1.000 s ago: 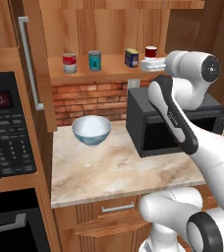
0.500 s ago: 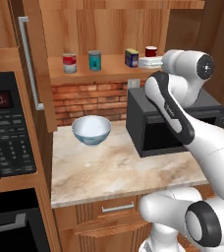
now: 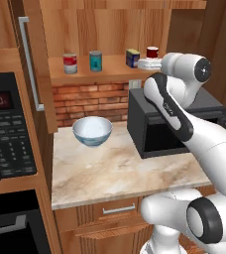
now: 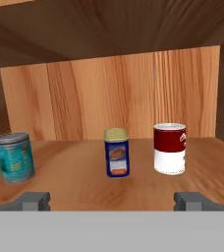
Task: Stack two cans on top of the other two cans in the cabinet.
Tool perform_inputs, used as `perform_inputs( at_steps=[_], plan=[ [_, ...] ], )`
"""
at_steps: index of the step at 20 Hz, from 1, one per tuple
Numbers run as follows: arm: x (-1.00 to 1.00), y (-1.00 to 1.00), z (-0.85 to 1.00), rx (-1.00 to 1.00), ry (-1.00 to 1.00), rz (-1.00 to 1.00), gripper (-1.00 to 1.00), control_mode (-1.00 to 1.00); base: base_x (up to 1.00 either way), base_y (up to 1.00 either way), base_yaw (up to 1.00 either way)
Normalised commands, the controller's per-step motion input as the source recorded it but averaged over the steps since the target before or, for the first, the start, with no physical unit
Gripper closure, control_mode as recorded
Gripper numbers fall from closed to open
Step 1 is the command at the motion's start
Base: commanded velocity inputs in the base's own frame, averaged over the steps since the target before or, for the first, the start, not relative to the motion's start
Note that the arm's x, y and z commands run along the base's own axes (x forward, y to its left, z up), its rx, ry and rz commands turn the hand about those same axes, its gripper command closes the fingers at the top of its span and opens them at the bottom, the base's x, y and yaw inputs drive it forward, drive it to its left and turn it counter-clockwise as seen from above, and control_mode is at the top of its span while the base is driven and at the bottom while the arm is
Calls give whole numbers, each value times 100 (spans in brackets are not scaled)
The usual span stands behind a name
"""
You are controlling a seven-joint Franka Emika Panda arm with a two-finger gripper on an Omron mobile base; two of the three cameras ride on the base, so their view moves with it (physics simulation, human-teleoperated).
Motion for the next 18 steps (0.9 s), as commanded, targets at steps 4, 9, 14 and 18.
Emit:
perform_inputs(
  at_steps=[4, 9, 14, 18],
  plan=[
    [33, 0, -7, 0, 0, 0, -100, -100, 0, 0, 0],
    [36, 0, -7, 0, 0, 0, -100, -100, 0, 0, 0],
    [23, 0, -7, 0, 0, 0, -100, -100, 0, 0, 0],
    [20, 0, -11, 0, 0, 0, -100, -100, 0, 0, 0]
  ],
)
